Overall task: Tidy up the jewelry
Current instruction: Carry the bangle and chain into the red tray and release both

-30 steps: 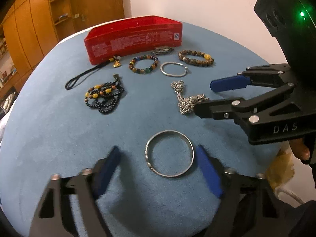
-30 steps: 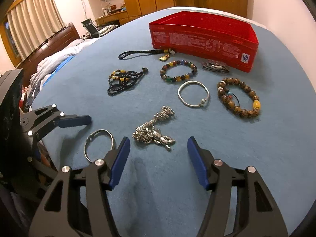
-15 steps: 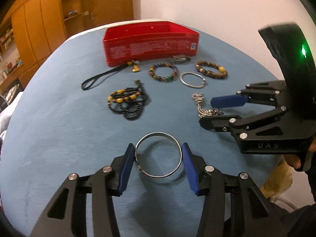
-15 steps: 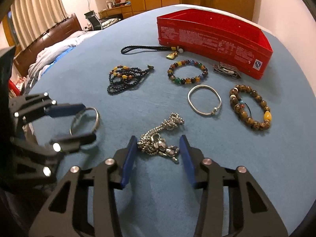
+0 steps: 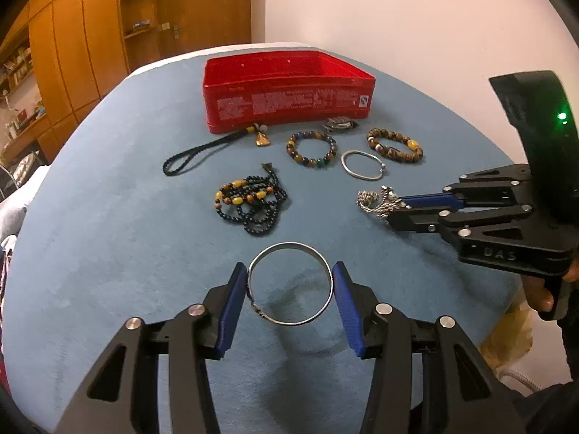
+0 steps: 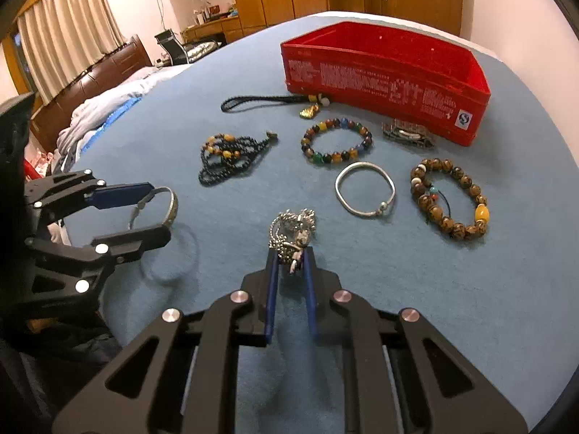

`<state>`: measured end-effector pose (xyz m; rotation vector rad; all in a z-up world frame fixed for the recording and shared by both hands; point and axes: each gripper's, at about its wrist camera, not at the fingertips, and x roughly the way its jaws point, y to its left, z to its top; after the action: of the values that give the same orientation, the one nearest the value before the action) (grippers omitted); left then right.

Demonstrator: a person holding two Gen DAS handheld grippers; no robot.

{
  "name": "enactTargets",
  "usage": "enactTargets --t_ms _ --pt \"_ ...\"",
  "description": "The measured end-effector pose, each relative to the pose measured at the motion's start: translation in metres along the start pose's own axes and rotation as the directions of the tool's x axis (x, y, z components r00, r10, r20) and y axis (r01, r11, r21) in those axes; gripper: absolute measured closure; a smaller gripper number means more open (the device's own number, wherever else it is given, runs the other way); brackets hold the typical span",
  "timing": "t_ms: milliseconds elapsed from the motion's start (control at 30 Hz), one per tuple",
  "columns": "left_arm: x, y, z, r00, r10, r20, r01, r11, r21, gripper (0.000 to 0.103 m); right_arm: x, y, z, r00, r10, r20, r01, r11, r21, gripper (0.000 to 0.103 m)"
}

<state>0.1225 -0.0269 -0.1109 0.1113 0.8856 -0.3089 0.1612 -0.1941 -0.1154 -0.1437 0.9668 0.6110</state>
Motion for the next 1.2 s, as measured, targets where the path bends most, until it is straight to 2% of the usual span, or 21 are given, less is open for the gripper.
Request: enactTargets --t_ms 533,1200 --pt "-0.028 0.004 0.026 0.999 0.0 0.048 0.001 1.0 -0.022 0.054 -0.067 -0.004 0.015 0.992 0.04 0.118 -0.044 0.999 0.028 0.093" --pt "-0.06 -0.005 0.071 0.99 0.026 0.136 -0.034 0.998 0.057 0.054 -0.117 -0.014 0.052 0.979 0.031 0.2 -0.03 1.0 -0.005 0.094"
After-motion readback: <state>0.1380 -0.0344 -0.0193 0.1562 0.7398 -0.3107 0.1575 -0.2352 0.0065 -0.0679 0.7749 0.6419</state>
